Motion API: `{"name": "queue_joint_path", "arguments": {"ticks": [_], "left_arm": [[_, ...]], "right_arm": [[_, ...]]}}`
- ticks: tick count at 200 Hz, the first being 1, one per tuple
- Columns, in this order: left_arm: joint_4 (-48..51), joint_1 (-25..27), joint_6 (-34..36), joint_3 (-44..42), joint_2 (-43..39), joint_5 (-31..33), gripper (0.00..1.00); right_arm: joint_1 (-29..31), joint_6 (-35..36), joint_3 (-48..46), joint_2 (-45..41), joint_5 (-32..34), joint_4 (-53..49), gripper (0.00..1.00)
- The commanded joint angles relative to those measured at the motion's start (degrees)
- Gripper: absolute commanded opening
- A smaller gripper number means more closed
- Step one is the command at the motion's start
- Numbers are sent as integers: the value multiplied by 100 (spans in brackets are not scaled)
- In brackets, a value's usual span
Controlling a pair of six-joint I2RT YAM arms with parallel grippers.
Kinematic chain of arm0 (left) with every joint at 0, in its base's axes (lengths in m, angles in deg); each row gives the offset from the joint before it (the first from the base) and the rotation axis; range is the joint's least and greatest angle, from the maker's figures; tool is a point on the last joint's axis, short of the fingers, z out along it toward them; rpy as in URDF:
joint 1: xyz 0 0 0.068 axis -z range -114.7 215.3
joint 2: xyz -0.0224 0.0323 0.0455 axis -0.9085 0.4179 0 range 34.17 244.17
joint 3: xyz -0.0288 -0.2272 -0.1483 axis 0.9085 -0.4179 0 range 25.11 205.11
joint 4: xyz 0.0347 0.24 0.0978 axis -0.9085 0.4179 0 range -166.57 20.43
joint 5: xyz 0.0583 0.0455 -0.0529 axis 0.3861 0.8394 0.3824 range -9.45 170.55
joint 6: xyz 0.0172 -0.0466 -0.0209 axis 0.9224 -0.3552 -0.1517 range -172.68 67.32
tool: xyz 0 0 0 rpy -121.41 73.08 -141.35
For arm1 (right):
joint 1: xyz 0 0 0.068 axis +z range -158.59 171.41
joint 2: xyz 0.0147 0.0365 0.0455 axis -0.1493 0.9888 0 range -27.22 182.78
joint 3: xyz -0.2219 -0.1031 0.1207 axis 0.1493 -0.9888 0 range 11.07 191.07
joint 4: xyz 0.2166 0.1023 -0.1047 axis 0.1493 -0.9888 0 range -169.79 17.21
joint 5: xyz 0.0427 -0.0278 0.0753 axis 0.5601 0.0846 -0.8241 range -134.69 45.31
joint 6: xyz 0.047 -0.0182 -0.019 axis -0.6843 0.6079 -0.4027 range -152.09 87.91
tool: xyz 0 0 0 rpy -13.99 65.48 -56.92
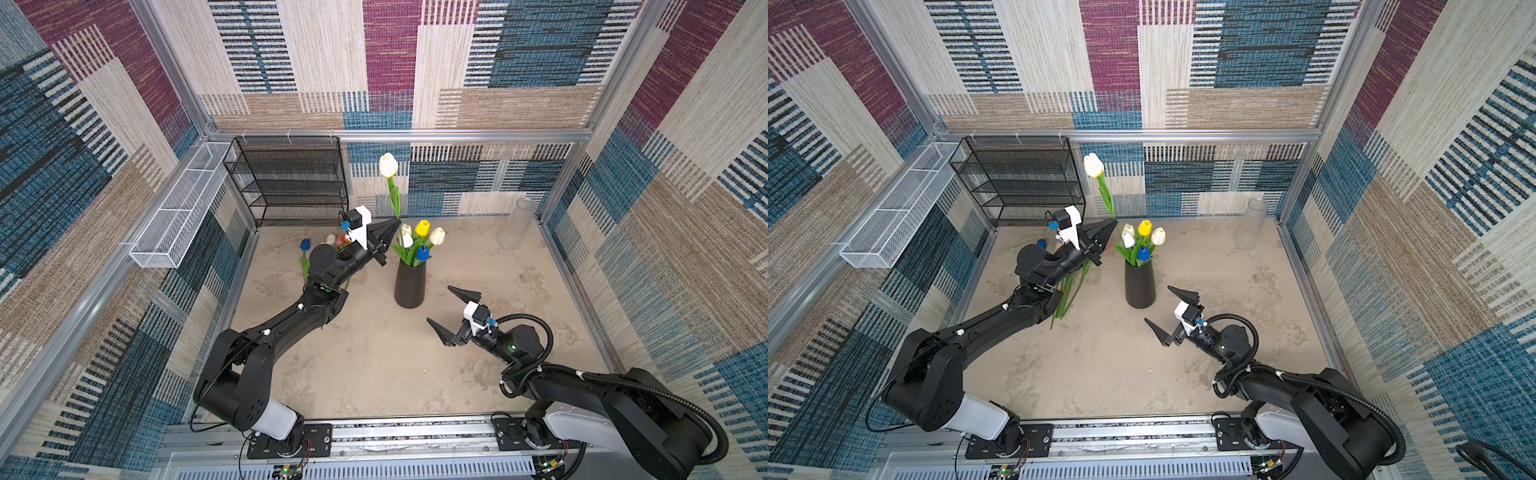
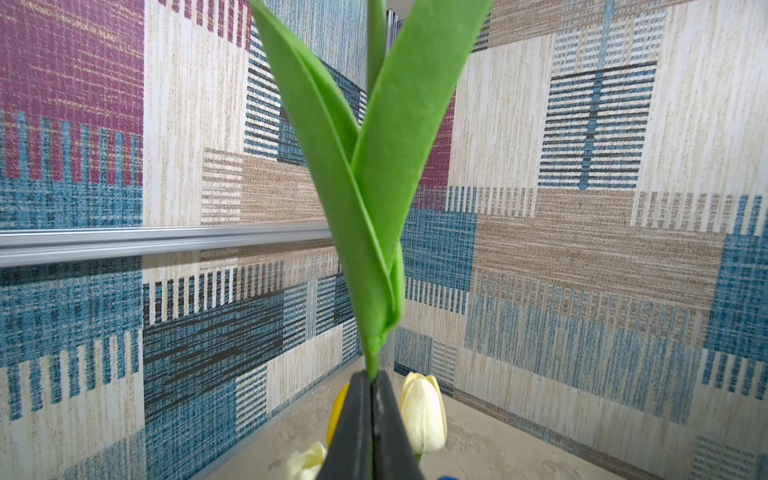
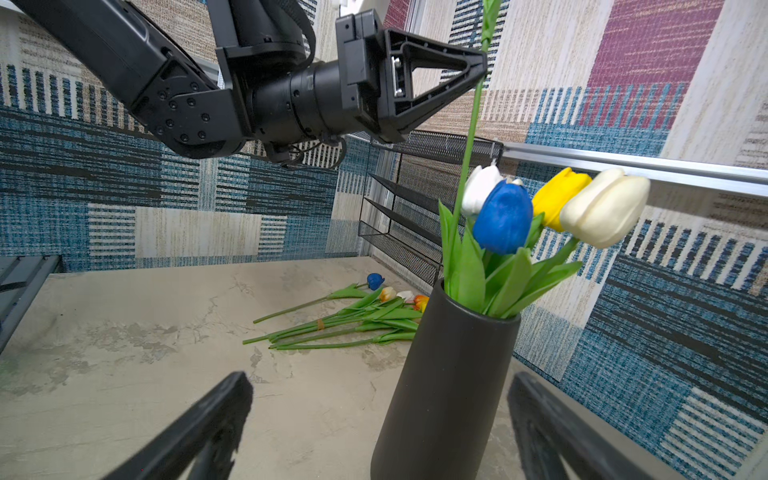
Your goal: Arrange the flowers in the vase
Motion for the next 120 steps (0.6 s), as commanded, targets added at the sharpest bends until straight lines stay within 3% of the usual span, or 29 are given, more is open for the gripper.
{"name": "queue_joint_path", "arguments": {"ticks": [1,65,120], "left_arm": [[-339,7,-124,-90,44,103,0],[-821,12,-361,-120,410,108,0],[-406,60,-119,182,425,-19,0]], "right_arm": [[8,-56,-9,-1,-51,171,100],[8,-66,-9,34,-78,188,100],[8,-58,-18,-9,-78,185,100]]}}
